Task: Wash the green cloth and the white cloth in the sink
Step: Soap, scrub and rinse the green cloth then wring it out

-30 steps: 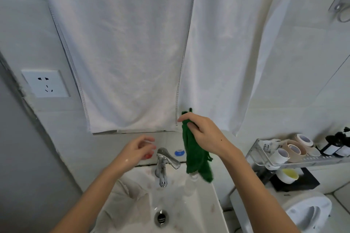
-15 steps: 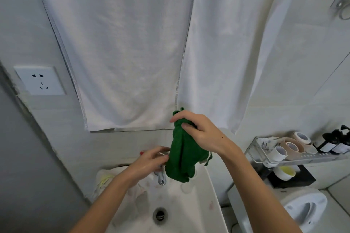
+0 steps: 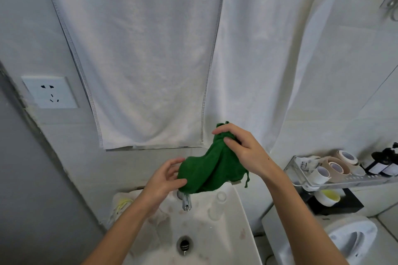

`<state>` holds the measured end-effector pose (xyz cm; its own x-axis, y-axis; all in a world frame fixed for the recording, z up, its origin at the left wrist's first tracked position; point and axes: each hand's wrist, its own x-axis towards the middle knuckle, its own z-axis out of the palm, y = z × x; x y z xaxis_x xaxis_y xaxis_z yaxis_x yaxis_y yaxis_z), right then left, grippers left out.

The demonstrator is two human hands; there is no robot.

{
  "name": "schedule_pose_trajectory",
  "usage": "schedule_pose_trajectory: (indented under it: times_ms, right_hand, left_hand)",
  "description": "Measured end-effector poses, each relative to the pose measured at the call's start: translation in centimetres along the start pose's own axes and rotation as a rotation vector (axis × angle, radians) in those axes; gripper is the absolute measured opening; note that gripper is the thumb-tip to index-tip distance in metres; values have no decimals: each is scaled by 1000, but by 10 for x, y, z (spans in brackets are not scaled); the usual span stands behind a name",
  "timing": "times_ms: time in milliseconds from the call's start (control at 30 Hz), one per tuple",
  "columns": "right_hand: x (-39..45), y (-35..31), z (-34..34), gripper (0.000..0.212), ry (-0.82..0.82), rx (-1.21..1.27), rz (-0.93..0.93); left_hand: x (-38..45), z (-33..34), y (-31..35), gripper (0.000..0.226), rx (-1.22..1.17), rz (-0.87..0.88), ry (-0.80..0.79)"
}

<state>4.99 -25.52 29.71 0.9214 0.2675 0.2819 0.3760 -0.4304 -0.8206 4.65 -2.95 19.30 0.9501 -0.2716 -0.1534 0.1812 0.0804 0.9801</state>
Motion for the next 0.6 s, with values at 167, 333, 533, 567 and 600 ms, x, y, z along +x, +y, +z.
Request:
schedule_pose_trajectory:
  times_ms: [167,333,533,567,600]
  right_hand:
    - [-4,6,2,31,38,-52,37]
    - [-10,18,-1,32,16,-153,135]
    - [-20,28,8,27,68,-144,183]
    - [-19,27,10,21,72,-112,193]
    - [-19,27,11,16,56,-64,217]
  left_hand:
    - [-3,1,2,56,74,60,18]
    - [-2,-9,15,47,405,222,161]
    - [-1,-24,45,43,755,428,243]
    - [0,-25,49,45,717,413,252]
    - [1,-27,54,48,665,389,269]
